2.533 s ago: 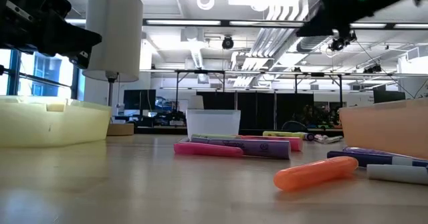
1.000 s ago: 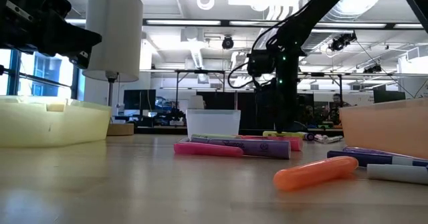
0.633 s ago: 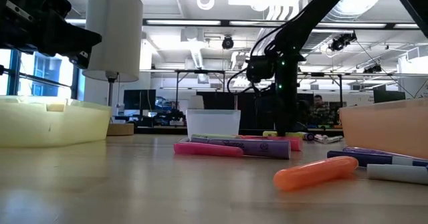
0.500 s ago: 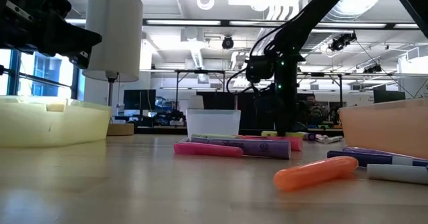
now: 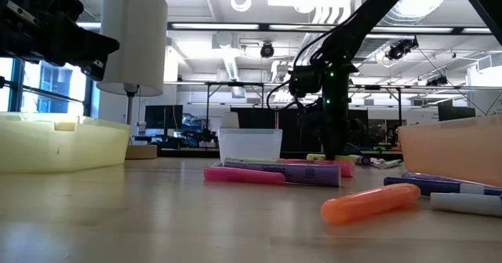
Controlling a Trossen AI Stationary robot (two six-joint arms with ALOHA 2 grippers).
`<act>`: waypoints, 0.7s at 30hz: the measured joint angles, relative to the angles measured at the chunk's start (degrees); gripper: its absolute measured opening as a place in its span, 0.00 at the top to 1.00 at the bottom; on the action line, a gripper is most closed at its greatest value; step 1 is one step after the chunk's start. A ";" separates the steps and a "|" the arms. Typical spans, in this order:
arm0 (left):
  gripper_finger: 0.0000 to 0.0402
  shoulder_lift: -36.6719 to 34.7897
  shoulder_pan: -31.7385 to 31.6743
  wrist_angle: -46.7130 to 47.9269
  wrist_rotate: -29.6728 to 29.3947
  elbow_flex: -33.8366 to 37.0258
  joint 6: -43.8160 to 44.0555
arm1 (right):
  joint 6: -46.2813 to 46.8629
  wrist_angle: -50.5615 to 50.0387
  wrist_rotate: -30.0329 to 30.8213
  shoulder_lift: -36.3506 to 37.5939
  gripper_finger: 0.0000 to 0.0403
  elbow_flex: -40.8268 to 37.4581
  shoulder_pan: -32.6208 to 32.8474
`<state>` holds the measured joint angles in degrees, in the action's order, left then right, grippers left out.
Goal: Pick & Place Markers
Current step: Put the yellow highlighter pen into the orange bin
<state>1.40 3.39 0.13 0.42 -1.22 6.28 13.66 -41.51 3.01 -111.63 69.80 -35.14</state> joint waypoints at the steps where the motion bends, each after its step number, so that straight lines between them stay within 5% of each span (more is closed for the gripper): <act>1: 1.00 0.01 -0.02 0.00 0.00 0.00 0.00 | 0.24 0.02 0.00 0.00 0.86 -0.04 0.00; 9: 1.00 0.00 0.00 0.01 0.01 0.00 0.00 | 0.67 -1.33 -0.31 2.76 0.86 -0.56 0.17; 21: 1.00 -0.02 0.00 -0.01 0.01 -0.01 0.00 | 5.97 -10.30 1.38 16.60 0.85 -0.24 3.97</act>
<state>1.39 3.40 0.12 0.43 -1.23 6.28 19.63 -51.82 4.38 -95.04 69.56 -31.17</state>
